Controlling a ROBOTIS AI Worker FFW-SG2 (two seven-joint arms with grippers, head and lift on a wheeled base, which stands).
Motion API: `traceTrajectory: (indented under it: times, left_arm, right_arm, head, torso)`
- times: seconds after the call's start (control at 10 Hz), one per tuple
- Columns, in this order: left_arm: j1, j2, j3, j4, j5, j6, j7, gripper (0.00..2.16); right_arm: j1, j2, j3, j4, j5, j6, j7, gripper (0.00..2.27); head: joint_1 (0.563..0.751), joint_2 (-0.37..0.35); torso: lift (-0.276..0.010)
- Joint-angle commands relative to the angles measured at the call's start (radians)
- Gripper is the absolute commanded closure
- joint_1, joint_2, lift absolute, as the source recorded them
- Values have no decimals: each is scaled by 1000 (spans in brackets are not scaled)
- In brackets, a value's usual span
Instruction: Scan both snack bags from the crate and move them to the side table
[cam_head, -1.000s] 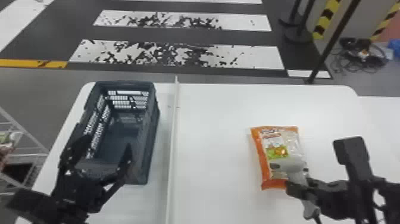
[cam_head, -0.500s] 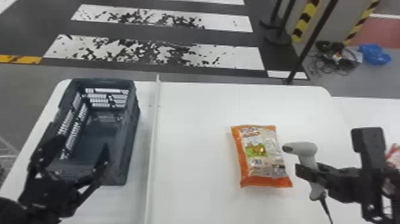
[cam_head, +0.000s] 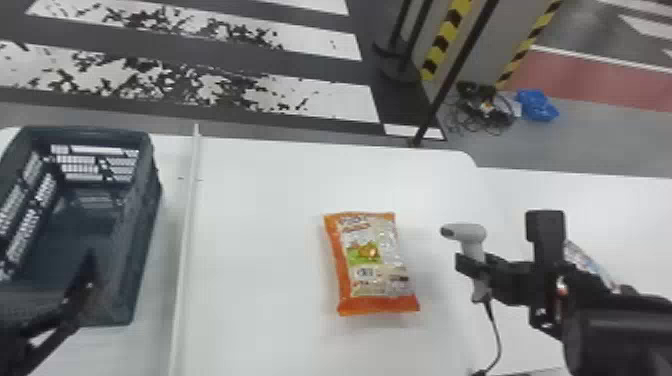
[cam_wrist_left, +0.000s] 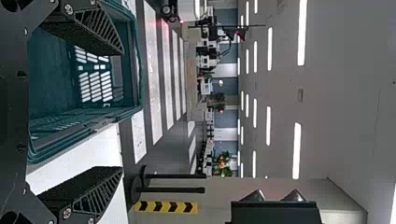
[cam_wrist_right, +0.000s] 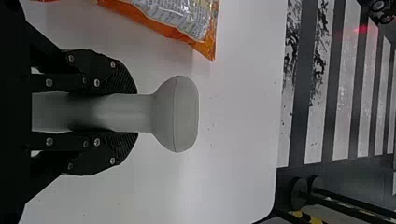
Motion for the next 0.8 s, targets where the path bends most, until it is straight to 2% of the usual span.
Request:
traceTrajectory:
  times: [0.0, 0.3, 0.7]
  left_arm:
    - [3, 0, 2, -2, 0, 0, 0, 124]
    - [6, 0, 2, -2, -2, 0, 0, 124]
    - [4, 0, 2, -3, -5, 0, 0, 124]
  right_arm:
    - [-33, -12, 0, 105, 0, -101, -11, 2256]
    - [-104, -47, 12, 296, 1, -202, -24, 2256]
    - [-141, -70, 37, 381, 17, -227, -28, 2256]
  head:
    - [695, -286]
    - [695, -318]
    - [695, -344]
  torso:
    - [-75]
    - [-75]
    - [-75]
